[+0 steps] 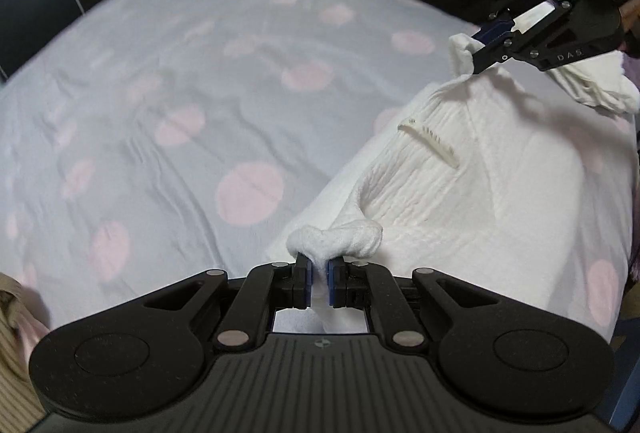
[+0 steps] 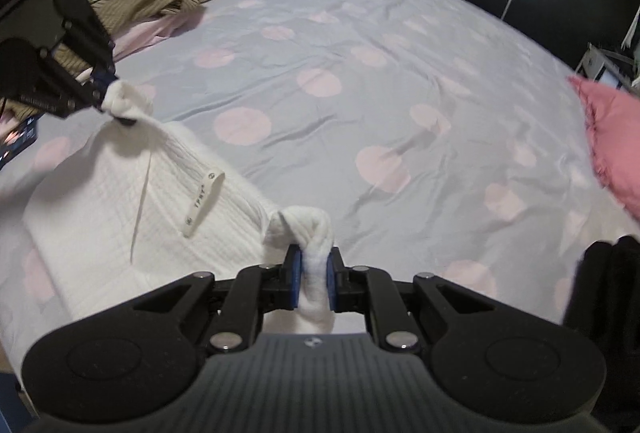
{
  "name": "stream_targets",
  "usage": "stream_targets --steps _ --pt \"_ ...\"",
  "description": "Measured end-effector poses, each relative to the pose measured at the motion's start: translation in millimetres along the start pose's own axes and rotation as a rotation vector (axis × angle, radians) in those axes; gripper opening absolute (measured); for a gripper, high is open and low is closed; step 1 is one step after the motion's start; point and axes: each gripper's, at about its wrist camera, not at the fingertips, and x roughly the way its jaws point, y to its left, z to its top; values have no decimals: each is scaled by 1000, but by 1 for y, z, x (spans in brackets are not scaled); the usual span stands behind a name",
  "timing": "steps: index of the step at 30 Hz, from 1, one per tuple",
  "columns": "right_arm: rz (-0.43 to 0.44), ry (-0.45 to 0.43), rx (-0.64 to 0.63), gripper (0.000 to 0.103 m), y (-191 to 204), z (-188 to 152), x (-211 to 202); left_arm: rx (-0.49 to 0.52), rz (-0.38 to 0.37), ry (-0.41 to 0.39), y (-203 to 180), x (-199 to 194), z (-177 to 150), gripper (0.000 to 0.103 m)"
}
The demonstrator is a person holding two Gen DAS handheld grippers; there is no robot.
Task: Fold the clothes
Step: 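Fold the held white cloth end over the bundle with both tools, then open both tools, release the cloth and pull them back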
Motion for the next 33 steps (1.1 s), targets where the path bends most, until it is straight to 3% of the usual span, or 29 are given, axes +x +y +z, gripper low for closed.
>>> stream_targets --steps 7,11,14,19,24,30,33 --pt "16 41 87 15 -12 -9 44 -189 -54 7 28 23 -4 11" --pt "-12 28 168 29 -25 -11 55 -234 -26 6 36 28 -2 31" --pt "-18 30 237 30 -35 -9 62 -307 -1 33 47 34 1 45" --pt "-84 9 280 33 -38 5 59 -341 62 25 46 24 3 46" --pt "-110 -66 332 33 -41 11 36 -350 130 -12 40 3 2 46" --pt "-93 -118 389 33 -35 0 6 -362 220 -91 31 -31 -2 46" --pt "-59 -125 408 34 -29 -10 -7 -370 212 -138 19 -49 -8 46"
